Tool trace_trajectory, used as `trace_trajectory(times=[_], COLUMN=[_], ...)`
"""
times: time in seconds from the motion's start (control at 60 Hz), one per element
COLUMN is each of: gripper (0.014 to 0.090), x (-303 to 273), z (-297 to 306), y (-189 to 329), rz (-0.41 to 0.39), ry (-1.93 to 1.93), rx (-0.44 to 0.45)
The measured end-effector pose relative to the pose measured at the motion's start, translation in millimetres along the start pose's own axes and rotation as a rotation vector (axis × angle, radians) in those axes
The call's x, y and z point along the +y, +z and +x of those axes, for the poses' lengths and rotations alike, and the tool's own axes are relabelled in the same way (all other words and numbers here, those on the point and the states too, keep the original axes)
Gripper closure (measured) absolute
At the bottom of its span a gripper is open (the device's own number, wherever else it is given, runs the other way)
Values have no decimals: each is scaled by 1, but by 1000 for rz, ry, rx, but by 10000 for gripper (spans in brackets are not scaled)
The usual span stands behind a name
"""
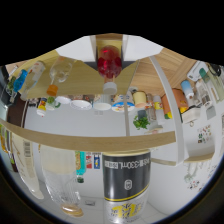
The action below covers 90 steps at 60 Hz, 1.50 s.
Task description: Make me a cup of Vodka Sunrise.
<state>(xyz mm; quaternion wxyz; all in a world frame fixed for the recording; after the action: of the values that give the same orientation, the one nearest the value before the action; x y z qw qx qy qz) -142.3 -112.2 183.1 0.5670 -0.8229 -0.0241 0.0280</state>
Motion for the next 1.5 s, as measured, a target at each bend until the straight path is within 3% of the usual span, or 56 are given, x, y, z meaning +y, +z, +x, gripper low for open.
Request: trace_trajectory(times=[0.333, 0.633, 1.117, 1.283, 1.5], gripper=[701, 701, 703, 704, 705], x=[-14, 59, -12, -10, 5], z=[17, 56, 84, 103, 112], y=[-68, -95, -109, -105, -99], rz=[85, 22, 162, 165, 149], ry=[-1, 56, 1214, 1578, 1873], rx=[-32, -23, -361, -421, -435])
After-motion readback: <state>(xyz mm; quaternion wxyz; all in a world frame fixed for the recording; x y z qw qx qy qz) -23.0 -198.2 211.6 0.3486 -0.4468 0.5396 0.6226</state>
